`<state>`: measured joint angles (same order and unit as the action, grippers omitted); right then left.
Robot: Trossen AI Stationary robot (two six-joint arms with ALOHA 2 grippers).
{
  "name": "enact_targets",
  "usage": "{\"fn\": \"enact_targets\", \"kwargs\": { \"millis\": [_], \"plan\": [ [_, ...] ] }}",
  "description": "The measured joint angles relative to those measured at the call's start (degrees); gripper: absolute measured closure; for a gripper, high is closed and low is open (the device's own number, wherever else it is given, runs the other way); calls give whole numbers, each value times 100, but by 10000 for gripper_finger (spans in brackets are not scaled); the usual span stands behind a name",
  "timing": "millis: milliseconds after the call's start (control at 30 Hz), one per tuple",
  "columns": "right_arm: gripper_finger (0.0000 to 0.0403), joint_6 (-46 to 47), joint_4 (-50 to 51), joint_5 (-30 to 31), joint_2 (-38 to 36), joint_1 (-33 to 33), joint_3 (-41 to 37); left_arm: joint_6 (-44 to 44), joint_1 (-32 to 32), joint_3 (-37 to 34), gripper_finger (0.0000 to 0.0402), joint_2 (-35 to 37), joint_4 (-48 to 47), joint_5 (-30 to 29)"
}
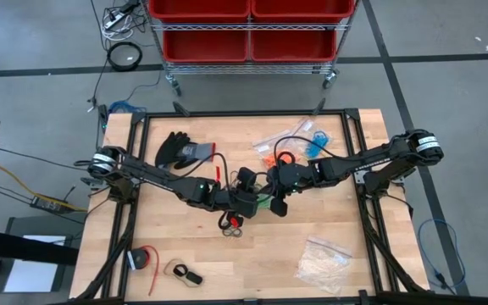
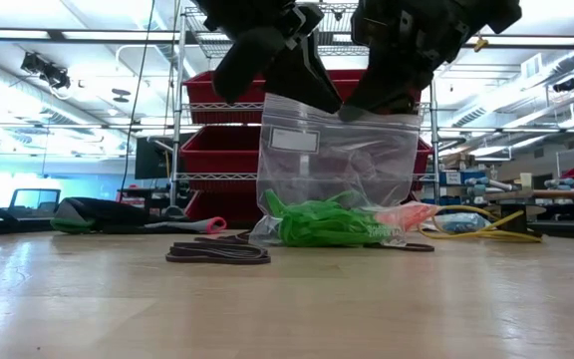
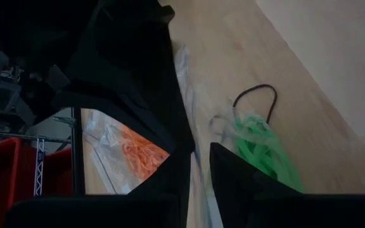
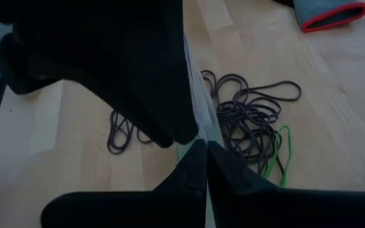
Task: Sort rubber bands
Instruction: Open the transparent zip bag
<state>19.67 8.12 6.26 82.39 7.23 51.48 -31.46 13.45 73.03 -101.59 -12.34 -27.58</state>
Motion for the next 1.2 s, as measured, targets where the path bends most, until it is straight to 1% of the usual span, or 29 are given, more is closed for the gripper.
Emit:
{"fn": "enact_targets", "kwargs": {
  "millis": [400, 600, 767, 1067, 1200],
  "plan": [
    [403, -5, -73, -2, -2, -2, -2, 3, -70, 2, 333, -233, 6, 166],
    [403, -16, -73, -42, -2, -1, -2, 5, -70, 2, 334, -261, 3, -21],
    [403, -14, -85, -23, -2, -4, -2, -3, -72, 2, 335, -261, -12, -480],
    [403, -14, -77, -68, -2, 0, -2, -1, -107, -4, 335, -261, -47, -560],
    [403, -14, -75, -68, -2, 0, -2, -1, -107, -4, 347, -261, -47, -579]
  ]
}}
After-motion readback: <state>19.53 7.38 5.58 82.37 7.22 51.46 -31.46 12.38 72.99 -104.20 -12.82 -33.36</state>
